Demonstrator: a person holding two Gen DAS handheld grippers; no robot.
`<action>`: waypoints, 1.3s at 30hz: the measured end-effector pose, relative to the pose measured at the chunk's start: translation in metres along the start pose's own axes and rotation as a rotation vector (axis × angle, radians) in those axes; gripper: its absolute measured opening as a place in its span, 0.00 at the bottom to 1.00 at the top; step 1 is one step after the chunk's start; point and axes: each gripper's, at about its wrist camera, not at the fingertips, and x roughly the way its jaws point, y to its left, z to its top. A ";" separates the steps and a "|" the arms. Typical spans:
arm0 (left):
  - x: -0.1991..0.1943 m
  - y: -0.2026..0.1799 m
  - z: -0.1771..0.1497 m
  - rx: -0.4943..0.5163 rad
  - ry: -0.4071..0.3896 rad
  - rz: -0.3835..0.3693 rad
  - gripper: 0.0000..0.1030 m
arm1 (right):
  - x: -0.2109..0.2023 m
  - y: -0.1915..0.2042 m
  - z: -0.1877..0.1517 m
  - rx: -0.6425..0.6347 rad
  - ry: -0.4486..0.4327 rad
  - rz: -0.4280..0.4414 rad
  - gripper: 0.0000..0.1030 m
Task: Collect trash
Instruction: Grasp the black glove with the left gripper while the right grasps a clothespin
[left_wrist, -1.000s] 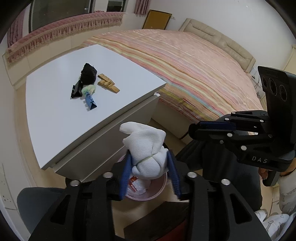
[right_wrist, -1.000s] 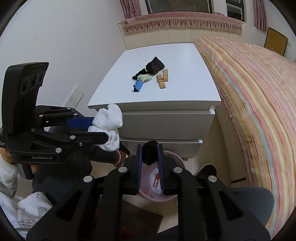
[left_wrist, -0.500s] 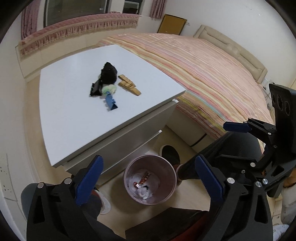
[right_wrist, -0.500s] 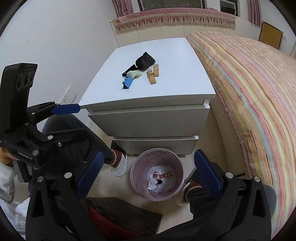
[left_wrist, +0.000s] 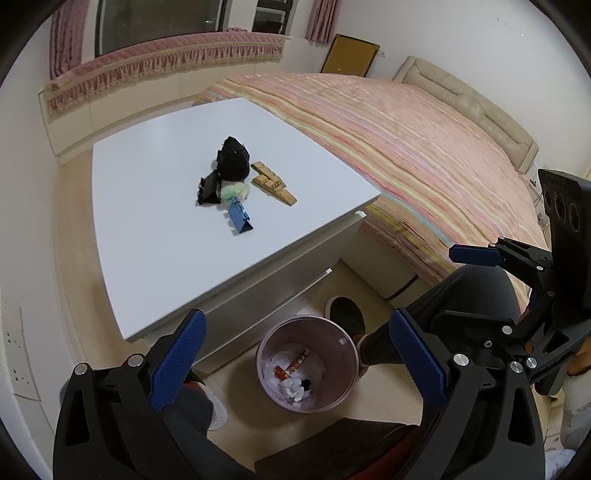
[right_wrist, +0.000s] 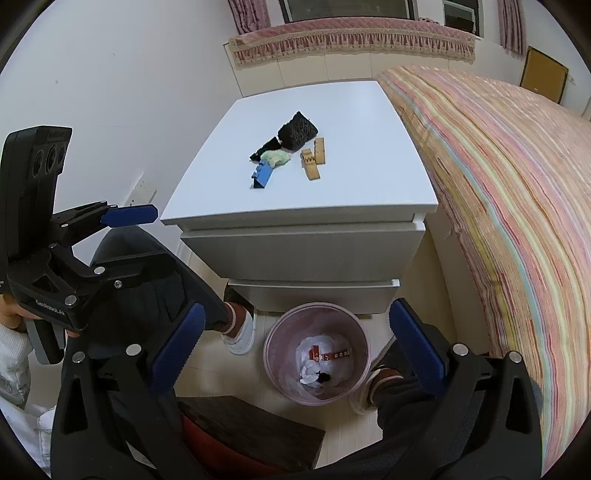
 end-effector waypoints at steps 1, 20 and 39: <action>-0.001 0.002 0.002 -0.001 -0.002 0.001 0.93 | 0.000 0.000 0.002 -0.002 -0.001 0.000 0.95; 0.000 0.041 0.062 -0.031 -0.033 0.049 0.93 | 0.013 -0.009 0.075 -0.052 -0.031 -0.018 0.95; 0.078 0.083 0.137 -0.081 0.059 0.011 0.92 | 0.093 -0.018 0.120 -0.123 0.033 -0.001 0.85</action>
